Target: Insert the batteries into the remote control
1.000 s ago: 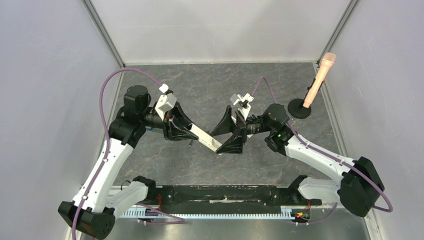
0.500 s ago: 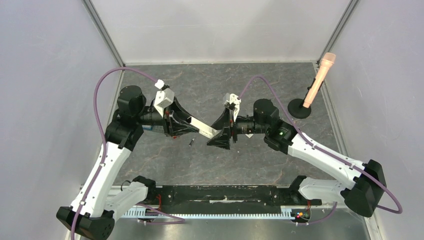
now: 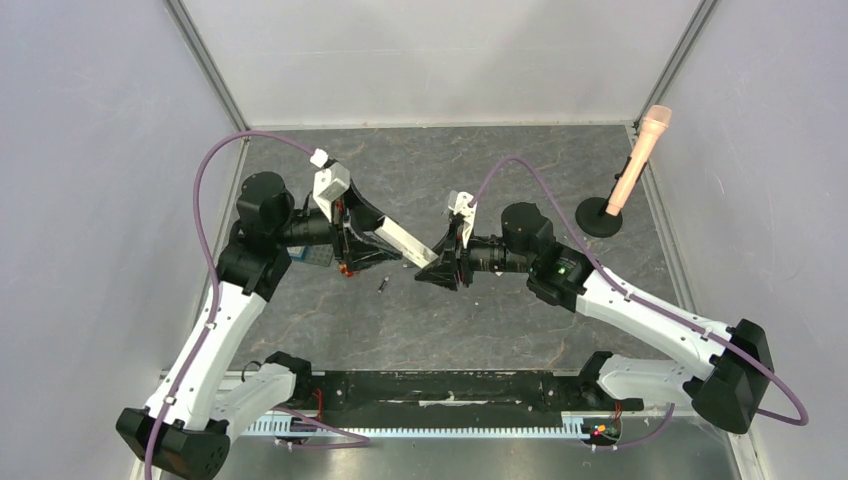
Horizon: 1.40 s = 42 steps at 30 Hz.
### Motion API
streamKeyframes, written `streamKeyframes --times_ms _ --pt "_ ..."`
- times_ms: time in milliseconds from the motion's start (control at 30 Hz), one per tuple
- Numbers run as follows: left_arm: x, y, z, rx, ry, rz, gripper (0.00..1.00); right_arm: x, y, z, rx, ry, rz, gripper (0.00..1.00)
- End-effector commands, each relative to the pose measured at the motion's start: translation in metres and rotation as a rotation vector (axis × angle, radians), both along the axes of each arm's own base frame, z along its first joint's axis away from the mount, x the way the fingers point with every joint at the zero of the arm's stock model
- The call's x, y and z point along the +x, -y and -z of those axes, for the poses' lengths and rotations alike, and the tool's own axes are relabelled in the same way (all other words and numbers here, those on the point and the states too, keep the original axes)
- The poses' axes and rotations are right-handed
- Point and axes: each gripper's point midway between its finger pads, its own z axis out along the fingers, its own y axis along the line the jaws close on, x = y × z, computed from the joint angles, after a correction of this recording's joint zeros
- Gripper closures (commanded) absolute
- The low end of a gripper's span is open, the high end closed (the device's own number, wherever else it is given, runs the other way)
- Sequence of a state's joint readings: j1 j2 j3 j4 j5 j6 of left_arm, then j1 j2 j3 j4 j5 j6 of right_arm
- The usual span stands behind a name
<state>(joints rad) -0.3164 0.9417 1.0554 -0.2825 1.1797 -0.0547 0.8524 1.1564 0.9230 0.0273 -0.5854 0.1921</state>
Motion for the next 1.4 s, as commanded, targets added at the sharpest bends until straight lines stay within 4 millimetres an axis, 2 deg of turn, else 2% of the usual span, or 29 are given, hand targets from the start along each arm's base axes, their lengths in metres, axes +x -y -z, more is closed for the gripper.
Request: streamKeyframes --times_ms 0,133,200,300,367,567,767,1000,1133,1267,1367 --pt "0.043 -0.003 -0.008 -0.107 -0.123 -0.297 0.25 0.035 0.004 -0.034 0.102 0.049 0.22 0.91" --pt "0.085 -0.015 -0.004 -0.277 -0.331 -0.559 0.24 0.045 -0.004 -0.04 0.121 0.07 0.295 0.91" --pt "0.097 -0.022 -0.002 -0.362 -0.4 -0.646 0.24 0.05 -0.01 -0.042 0.11 0.092 0.345 0.91" --pt "0.093 -0.025 -0.023 -0.534 -0.405 -0.616 0.22 0.057 -0.017 -0.038 0.076 0.103 0.43 0.91" --pt "0.089 -0.026 -0.035 -0.582 -0.381 -0.596 0.21 0.066 -0.016 -0.034 0.06 0.098 0.505 0.92" --pt "0.089 -0.021 -0.032 -0.577 -0.39 -0.582 0.19 0.075 -0.023 -0.024 0.05 0.079 0.582 0.93" --pt "0.094 -0.019 -0.023 -0.591 -0.421 -0.592 0.2 0.07 -0.033 -0.02 0.042 0.078 0.557 0.93" --pt "0.106 -0.006 0.009 -0.502 -0.514 -0.661 0.31 0.079 -0.033 -0.016 0.015 0.092 0.627 0.92" --pt "0.108 -0.002 0.018 -0.465 -0.524 -0.706 0.39 0.084 -0.034 -0.011 -0.011 0.107 0.668 0.92" --pt "0.112 -0.008 0.026 -0.44 -0.532 -0.765 0.53 0.089 -0.031 -0.008 -0.025 0.112 0.703 0.92" --pt "0.113 -0.008 0.029 -0.433 -0.536 -0.772 0.72 0.09 -0.031 -0.006 -0.033 0.107 0.714 0.91"
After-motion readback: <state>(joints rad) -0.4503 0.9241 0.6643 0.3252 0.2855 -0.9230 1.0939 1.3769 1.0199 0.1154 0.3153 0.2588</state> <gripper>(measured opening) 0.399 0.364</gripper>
